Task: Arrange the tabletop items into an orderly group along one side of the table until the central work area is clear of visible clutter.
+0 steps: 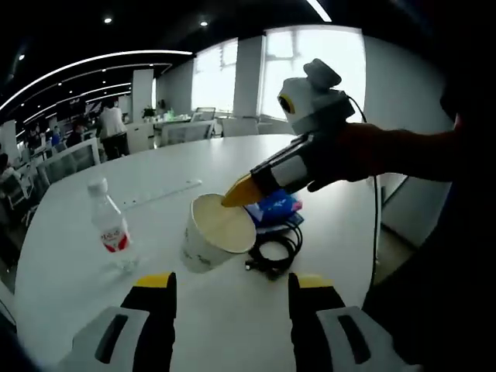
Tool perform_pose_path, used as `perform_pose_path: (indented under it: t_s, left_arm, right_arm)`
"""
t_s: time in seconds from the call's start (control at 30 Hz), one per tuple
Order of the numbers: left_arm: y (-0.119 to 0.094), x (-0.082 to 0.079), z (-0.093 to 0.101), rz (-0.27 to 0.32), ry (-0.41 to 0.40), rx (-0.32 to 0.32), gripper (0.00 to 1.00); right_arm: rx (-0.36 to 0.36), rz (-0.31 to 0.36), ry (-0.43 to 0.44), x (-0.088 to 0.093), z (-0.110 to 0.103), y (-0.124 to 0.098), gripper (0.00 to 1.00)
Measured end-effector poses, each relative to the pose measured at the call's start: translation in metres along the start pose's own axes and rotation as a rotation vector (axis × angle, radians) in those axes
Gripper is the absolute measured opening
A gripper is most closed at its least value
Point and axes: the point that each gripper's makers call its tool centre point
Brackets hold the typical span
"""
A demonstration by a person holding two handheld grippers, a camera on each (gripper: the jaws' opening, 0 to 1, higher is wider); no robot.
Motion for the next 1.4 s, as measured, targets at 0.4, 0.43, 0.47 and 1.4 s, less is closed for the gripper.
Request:
perform_pose_path:
  t_s: [0.4,0.43,0.47,1.4]
  left_arm:
    - [-0.007,-0.004,-0.005,0.008,-0.059,-0.004,0.76]
    - [-0.008,-0.004,-0.005,0.006,-0.061,-0.003,0.78]
    - [-0.008,-0.001,-0.005,-0.003,-0.064,0.003,0.79]
    - [-0.015,0.015,-0.040,-0.022,-0.096,-0.082,0.99]
  right_arm:
    - [-0.014,-0.042,-0.035,-0.023,0.012,0.019,0.00]
    - [-0.014,-0.047,-0.034,-0.025,0.012,0.020,0.00]
    - [-0.013,-0.052,-0.035,-0.025,0.013,0.022,0.00]
    - [0.060,-0.124,0.006,-0.045,0.048,0.081,0.00]
Point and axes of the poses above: the point that each gripper's makers call its tool centre point, and the gripper's own axes: y roughly forward along the fingers, z roughly to its right, x roughly out of its underside, and after that the axes turned 8 degrees about y, right-handed
